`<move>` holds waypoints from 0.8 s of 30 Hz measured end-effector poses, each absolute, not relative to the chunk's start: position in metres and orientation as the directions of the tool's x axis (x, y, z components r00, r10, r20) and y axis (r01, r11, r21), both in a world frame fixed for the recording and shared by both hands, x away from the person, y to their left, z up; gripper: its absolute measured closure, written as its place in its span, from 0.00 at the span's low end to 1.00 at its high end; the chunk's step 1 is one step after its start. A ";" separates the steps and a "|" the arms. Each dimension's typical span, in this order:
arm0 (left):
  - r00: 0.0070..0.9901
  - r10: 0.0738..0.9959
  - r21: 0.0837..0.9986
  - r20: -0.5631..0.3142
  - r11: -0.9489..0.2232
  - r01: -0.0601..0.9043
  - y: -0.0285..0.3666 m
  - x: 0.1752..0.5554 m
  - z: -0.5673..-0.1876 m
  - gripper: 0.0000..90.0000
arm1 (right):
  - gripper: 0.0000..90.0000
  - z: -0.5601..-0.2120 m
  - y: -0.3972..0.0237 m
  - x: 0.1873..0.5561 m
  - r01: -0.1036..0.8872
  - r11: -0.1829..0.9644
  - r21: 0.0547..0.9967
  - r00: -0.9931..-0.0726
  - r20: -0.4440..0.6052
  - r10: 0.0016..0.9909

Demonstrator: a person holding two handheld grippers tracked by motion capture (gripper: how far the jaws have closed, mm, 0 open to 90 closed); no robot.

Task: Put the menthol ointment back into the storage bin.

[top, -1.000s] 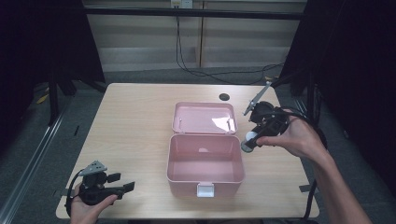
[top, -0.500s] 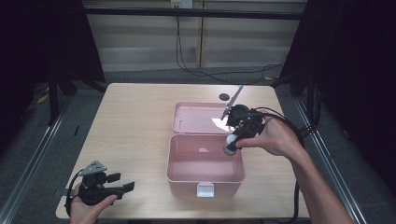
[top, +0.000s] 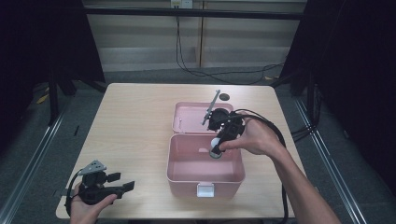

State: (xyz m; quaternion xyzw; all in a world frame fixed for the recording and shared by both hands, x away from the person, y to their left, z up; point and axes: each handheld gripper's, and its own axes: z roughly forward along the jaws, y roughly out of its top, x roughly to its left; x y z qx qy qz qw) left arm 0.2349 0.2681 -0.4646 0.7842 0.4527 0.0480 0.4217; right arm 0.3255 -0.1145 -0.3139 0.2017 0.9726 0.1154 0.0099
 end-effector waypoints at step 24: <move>0.588 0.750 0.707 -0.303 -0.237 0.666 0.267 0.234 -0.464 0.29 | 0.57 -0.330 -0.084 0.333 0.326 0.919 0.223 -0.945 0.041 0.325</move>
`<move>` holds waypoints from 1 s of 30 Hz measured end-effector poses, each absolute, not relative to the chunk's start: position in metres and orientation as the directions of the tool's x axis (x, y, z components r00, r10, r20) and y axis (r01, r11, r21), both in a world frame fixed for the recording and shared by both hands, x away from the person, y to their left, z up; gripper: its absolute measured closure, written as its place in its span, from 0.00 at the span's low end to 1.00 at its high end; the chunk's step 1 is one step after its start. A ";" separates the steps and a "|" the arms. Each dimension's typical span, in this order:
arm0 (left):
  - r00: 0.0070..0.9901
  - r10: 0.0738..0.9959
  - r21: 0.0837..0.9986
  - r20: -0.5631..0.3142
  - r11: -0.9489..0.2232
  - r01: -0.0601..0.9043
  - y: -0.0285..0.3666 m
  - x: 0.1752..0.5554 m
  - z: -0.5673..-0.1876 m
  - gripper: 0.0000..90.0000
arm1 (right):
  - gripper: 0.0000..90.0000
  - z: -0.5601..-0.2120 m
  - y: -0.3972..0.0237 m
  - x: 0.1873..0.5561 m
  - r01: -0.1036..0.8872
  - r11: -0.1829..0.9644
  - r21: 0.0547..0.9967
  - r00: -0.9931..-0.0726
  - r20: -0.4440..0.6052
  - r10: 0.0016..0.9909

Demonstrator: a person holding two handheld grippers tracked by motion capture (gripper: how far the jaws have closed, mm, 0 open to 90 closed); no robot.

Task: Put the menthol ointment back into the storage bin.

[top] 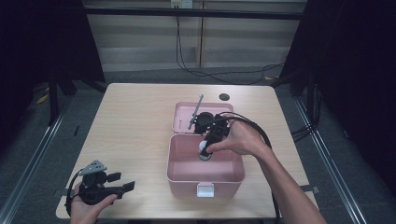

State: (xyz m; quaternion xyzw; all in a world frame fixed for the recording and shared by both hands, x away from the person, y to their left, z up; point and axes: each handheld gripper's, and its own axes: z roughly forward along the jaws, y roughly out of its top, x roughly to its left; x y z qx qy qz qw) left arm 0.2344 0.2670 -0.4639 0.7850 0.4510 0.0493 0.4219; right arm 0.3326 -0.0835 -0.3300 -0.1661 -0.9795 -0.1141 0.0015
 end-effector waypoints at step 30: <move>0.593 0.748 0.706 -0.299 -0.244 0.664 0.268 0.234 -0.464 0.29 | 0.57 -0.361 -0.044 0.337 0.252 0.949 0.190 -0.968 0.059 0.245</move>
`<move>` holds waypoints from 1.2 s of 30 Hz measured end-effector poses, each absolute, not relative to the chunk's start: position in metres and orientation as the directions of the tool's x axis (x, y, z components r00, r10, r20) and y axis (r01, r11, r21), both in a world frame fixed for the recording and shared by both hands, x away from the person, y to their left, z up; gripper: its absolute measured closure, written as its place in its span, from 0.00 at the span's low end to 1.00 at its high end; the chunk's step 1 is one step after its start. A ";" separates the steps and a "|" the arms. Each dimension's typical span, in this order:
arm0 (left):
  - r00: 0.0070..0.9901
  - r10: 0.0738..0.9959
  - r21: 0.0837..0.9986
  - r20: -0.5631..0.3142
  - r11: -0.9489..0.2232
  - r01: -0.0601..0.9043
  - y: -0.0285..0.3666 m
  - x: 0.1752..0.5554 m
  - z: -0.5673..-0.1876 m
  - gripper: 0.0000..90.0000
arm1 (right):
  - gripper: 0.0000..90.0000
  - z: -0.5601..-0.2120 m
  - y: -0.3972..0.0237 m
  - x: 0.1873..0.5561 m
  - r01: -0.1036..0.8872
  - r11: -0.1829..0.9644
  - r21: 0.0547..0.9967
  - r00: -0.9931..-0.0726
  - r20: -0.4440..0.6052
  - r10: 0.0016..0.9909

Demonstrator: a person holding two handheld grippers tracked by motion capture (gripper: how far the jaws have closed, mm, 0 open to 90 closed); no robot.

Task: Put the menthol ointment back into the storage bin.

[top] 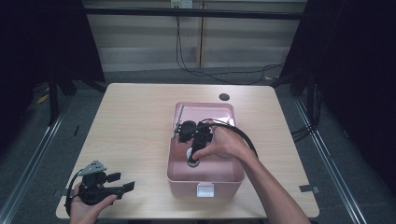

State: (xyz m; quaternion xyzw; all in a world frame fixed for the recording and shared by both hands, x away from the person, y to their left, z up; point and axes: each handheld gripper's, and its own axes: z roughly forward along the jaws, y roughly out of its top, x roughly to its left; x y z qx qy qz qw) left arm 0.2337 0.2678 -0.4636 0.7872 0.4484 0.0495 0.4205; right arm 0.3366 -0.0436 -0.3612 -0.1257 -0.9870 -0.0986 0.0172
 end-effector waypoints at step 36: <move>0.591 0.748 0.708 -0.302 -0.240 0.664 0.268 0.234 -0.464 0.29 | 0.57 -0.394 -0.012 0.336 0.145 0.966 0.212 -0.988 0.082 0.131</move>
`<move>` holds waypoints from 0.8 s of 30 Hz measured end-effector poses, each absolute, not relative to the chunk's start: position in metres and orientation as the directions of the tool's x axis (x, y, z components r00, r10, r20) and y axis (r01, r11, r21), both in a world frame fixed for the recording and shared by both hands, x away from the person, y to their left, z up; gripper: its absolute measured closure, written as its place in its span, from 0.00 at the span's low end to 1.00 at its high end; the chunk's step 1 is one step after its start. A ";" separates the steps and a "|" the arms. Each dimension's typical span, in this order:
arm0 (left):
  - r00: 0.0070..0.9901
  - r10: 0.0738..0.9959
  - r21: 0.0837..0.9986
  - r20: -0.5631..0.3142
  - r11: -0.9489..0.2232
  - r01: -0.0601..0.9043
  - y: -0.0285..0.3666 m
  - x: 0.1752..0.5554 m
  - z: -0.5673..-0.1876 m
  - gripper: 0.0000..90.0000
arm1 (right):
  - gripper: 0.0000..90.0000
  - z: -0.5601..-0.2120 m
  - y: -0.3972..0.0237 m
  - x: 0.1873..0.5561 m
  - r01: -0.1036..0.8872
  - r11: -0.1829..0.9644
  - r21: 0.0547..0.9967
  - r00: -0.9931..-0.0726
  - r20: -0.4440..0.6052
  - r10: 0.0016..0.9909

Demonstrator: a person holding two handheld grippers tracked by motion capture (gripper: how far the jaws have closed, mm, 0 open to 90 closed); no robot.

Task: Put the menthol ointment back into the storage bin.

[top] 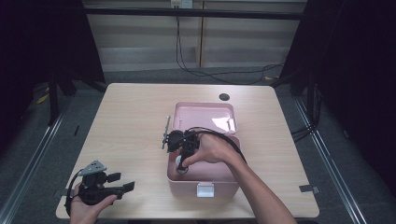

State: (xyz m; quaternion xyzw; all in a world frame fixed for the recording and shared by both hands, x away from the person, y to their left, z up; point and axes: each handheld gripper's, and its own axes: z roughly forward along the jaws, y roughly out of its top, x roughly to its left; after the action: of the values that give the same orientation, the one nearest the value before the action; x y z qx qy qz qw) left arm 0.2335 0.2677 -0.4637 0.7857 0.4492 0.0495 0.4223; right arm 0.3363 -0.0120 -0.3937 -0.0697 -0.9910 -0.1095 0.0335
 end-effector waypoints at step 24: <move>0.590 0.750 0.705 -0.299 -0.243 0.666 0.268 0.233 -0.464 0.29 | 0.57 -0.419 -0.011 0.339 0.158 0.960 0.232 -0.985 0.102 0.137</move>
State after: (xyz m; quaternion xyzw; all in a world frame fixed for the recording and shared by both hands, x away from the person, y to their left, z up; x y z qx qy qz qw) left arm 0.2334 0.2676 -0.4641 0.7868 0.4500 0.0498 0.4195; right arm 0.3393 -0.0112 -0.4187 -0.0745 -0.9890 -0.1203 0.0423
